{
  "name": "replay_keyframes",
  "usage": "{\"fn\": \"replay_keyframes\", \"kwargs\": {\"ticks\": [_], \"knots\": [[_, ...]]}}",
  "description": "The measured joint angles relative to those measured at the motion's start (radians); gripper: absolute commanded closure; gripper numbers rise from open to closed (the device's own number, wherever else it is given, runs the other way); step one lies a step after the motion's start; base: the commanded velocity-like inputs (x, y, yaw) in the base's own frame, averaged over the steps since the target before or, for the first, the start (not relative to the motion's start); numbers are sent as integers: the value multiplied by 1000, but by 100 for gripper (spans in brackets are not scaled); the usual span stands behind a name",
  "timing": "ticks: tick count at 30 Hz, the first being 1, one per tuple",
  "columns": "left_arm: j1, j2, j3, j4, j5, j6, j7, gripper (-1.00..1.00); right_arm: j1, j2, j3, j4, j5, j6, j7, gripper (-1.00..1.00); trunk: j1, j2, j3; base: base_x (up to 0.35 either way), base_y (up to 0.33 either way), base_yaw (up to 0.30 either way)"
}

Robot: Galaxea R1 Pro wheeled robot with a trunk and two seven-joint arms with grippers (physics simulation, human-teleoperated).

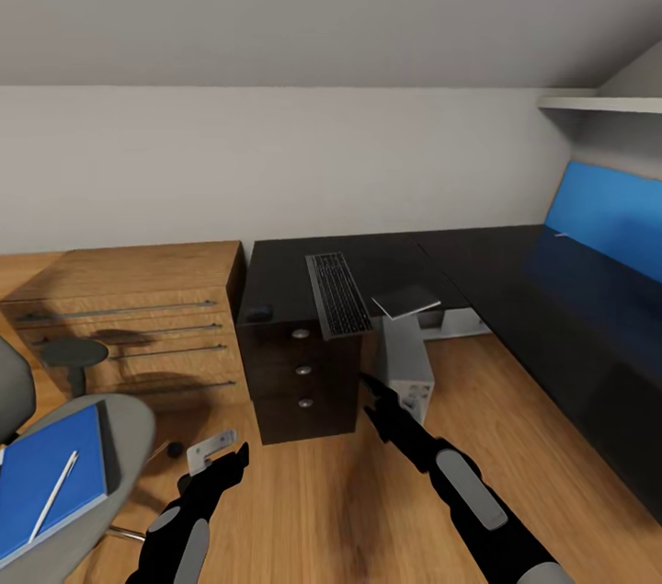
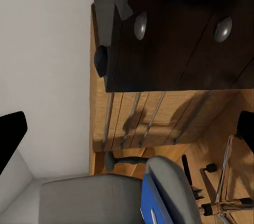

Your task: In the bedroom, organize the workspace by keeping the computer under the desk, ensuring the monitor is on the desk, placing the keyboard on the desk next to the monitor, placing the mouse on the desk next to the keyboard, moving the folder from the swivel chair onto the desk next to the mouse, stacking the notebook on top of the folder with the pen on top of the notebook, and positioning the swivel chair next to the desk.

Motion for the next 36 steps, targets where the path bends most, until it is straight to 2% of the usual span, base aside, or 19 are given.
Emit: {"fn": "replay_keyframes", "kwargs": {"ticks": [3,11,20,36], "knots": [[0,0,-1,0,0,0,0,-100,0,0,-19,0,1,0,-1,-100,12,-21,-9,0,0,0],[0,0,-2,1,0,1,0,-100,0,0,-30,0,0,0,-2,-100,42,-77,-34,0,0,0],[0,1,-7,3,0,4,-4,-100,0,1,-30,2,1,0,-4,-100,42,-77,-35,17,0,0],[0,1,-9,14,-1,5,-5,-100,0,1,-31,3,1,-2,-6,-100,42,-77,-35,229,0,0]]}}
